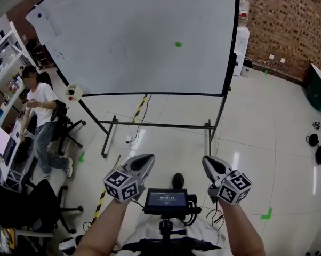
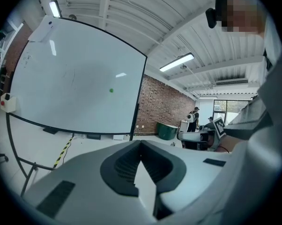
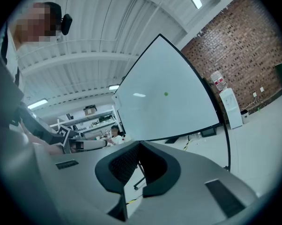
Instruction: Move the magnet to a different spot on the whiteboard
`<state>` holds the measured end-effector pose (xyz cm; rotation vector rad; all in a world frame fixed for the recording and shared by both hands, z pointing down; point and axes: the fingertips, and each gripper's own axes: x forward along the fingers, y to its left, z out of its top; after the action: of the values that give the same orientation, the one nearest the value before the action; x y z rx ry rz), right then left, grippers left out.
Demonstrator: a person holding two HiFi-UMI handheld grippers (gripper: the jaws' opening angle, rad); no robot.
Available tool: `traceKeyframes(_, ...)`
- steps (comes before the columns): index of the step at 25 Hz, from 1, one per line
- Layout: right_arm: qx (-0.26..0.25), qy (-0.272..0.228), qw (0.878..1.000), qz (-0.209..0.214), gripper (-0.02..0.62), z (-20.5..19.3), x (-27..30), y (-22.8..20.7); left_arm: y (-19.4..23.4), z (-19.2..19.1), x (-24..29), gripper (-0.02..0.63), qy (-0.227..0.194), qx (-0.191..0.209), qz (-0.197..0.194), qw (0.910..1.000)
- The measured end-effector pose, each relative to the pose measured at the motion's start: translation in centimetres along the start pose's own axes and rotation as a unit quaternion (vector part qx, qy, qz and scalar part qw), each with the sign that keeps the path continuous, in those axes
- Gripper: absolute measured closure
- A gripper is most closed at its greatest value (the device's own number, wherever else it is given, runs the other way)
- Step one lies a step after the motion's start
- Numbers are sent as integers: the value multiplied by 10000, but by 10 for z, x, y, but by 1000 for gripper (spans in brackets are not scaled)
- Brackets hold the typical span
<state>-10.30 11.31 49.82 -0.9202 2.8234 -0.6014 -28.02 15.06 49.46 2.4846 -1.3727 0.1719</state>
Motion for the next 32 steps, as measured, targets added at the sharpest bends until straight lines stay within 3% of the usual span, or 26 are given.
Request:
traceKeyframes(5, -60, 122, 9999, 2, 562, 9, 31, -10, 35, 9, 18, 587, -64, -157, 37, 9998)
traceKeyframes(13, 59, 289, 9976, -625, 561, 18, 25, -63, 52, 21, 80, 588, -95, -315, -332, 9989)
traceKeyframes(19, 188, 418, 9964, -718, 561, 23, 46, -92, 80, 21, 119, 588, 41, -494, -363, 9981)
traceKeyframes(32, 193, 497, 9954, -794, 562, 55, 106, -161, 119, 64, 207, 587, -32, -165, -575, 9982)
